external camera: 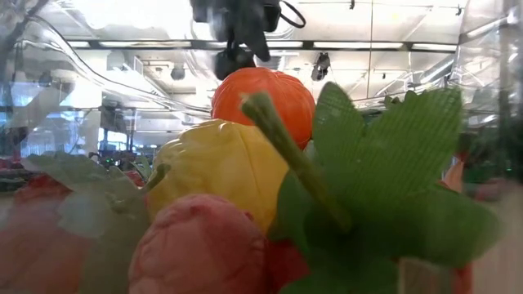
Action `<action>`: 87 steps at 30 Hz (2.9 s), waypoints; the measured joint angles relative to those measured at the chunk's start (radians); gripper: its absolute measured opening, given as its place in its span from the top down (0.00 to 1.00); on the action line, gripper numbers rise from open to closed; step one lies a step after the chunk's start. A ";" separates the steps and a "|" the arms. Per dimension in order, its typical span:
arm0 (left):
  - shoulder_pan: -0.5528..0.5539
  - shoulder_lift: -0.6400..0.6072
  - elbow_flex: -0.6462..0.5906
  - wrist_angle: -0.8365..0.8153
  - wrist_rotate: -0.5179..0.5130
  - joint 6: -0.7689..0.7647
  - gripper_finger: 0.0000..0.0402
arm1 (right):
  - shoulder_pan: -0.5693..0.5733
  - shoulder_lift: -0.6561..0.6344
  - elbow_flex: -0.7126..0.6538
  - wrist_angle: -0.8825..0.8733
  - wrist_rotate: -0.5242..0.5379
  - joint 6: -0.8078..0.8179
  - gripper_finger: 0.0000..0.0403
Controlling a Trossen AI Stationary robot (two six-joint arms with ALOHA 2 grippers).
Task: Pick and placing Produce into tupperware
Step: Put the red strawberry into the transparent basket
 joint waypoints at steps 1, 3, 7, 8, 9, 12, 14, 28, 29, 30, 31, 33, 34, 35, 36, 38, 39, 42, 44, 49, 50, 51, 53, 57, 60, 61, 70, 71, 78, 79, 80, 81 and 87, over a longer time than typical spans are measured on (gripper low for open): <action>0.000 0.000 0.000 0.003 0.001 0.009 0.44 | 0.000 0.000 0.000 0.000 0.000 0.000 0.24; 0.000 0.000 0.000 0.011 0.001 0.020 0.44 | 0.000 0.000 0.000 0.000 0.000 0.000 0.24; 0.000 0.000 0.000 0.052 0.001 0.020 0.44 | 0.000 0.000 0.000 0.009 0.003 0.004 0.23; 0.000 0.000 0.000 0.064 0.002 0.020 0.44 | 0.000 0.000 0.000 0.023 0.003 0.014 0.23; 0.000 0.000 0.000 0.074 0.005 0.019 0.44 | 0.000 0.000 0.000 0.047 0.003 0.037 0.23; -0.002 0.000 0.000 0.098 0.012 -0.015 0.44 | 0.000 0.000 0.000 0.108 0.003 0.100 0.24; -0.004 0.000 0.000 0.105 0.016 -0.048 0.44 | 0.000 0.000 0.000 0.142 0.003 0.107 0.25; -0.173 0.001 0.000 0.188 0.004 -0.192 0.44 | 0.002 0.033 0.000 0.797 -0.058 -0.405 0.23; -0.189 0.001 0.000 0.203 0.003 -0.199 0.44 | 0.002 0.034 0.000 0.846 -0.084 -0.456 0.24; -0.203 0.002 0.000 0.220 -0.001 -0.215 0.44 | 0.002 0.037 0.000 0.892 -0.110 -0.512 0.24; -0.218 0.002 0.000 0.235 -0.017 -0.222 0.44 | 0.002 0.039 0.000 0.933 -0.132 -0.573 0.24; -0.239 0.003 0.000 0.255 -0.052 -0.252 0.44 | 0.002 0.040 0.000 0.968 -0.161 -0.673 0.24; -0.248 0.003 0.000 0.267 -0.069 -0.266 0.44 | 0.002 0.040 0.000 0.978 -0.167 -0.697 0.24; -0.256 0.002 0.000 0.272 -0.078 -0.270 0.44 | 0.002 0.040 0.000 0.983 -0.171 -0.704 0.24; -0.262 0.001 0.000 0.276 -0.080 -0.279 0.44 | 0.002 0.039 0.000 0.987 -0.173 -0.703 0.24; -0.275 -0.001 0.000 0.301 -0.082 -0.297 0.44 | 0.002 0.039 0.000 0.996 -0.173 -0.687 0.23; -0.281 -0.003 0.000 0.311 -0.081 -0.304 0.44 | 0.001 0.039 0.000 1.000 -0.173 -0.681 0.23; -0.297 -0.012 0.000 0.358 -0.080 -0.320 0.44 | -0.011 0.039 0.000 1.001 -0.171 -0.718 0.23; -0.299 -0.020 0.000 0.385 -0.080 -0.316 0.44 | -0.029 0.039 0.000 1.001 -0.167 -0.775 0.23; -0.254 -0.044 0.000 0.414 -0.077 -0.244 0.44 | -0.136 0.039 0.000 0.979 -0.171 -0.815 0.25; -0.234 -0.055 0.000 0.403 -0.076 -0.236 0.44 | -0.169 0.039 0.000 0.963 -0.177 -0.808 0.25; -0.213 -0.065 0.000 0.381 -0.077 -0.228 0.44 | -0.206 0.039 0.000 0.941 -0.188 -0.803 0.25; -0.172 -0.084 0.000 0.346 -0.077 -0.204 0.44 | -0.291 0.037 0.000 0.886 -0.228 -0.799 0.25; -0.093 -0.136 0.000 0.249 -0.074 -0.119 0.44 | -0.478 0.043 0.000 0.765 -0.328 -0.780 0.23; -0.031 -0.174 0.000 0.190 -0.072 -0.056 0.44 | -0.608 0.046 0.000 0.696 -0.338 -0.729 0.23; -0.009 -0.184 0.000 0.178 -0.072 -0.040 0.44 | -0.649 0.046 0.000 0.682 -0.338 -0.725 0.23; 0.184 -0.234 -0.005 0.099 -0.014 0.086 0.44 | -0.902 0.056 -0.002 0.573 -0.479 -0.772 0.24; 0.203 -0.235 -0.008 0.092 0.002 0.100 0.44 | -0.912 0.060 -0.002 0.573 -0.485 -0.772 0.24; 0.309 -0.235 -0.068 0.098 0.054 0.124 0.44 | -0.929 0.066 -0.002 0.606 -0.491 -0.741 0.23; 0.319 -0.235 -0.078 0.105 0.054 0.122 0.44 | -0.930 0.065 -0.002 0.615 -0.490 -0.759 0.23; 0.328 -0.235 -0.088 0.113 0.054 0.112 0.44 | -0.932 0.065 -0.002 0.626 -0.484 -0.790 0.24; 0.337 -0.235 -0.097 0.124 0.054 0.096 0.44 | -0.935 0.064 -0.001 0.634 -0.470 -0.834 0.24; 0.356 -0.250 -0.149 0.234 0.055 -0.017 0.44 | -0.936 0.059 0.030 0.636 -0.434 -1.056 0.23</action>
